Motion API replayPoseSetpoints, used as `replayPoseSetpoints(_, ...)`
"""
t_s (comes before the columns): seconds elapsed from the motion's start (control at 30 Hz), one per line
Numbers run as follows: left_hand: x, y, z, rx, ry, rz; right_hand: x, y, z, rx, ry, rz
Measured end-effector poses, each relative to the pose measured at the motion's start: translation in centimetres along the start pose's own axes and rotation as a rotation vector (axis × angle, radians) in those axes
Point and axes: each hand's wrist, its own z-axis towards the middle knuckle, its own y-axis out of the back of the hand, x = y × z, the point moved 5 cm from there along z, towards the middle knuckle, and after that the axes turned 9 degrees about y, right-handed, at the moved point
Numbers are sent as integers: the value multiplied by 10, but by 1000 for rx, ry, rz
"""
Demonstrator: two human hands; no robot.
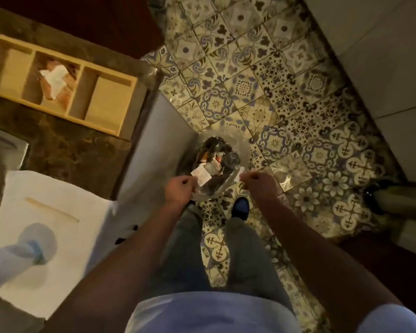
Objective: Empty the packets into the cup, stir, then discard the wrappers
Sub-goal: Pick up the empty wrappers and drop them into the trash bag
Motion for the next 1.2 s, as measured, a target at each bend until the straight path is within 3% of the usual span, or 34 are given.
replayPoseSetpoints(0.2,25,-34,103,54,79,79,-42,-66,73,-83,-106,57)
replayPoseSetpoints(0.43,45,-58,188,51,170,81,-74,-125,140,-96,-94,-32)
replayPoseSetpoints(0.83,54,-103,250,51,149,56,-114,-180,192,-104,-242,133)
replayPoseSetpoints(1.2,55,-113,267,76,135,65,-135,-202,202,125,-269,317)
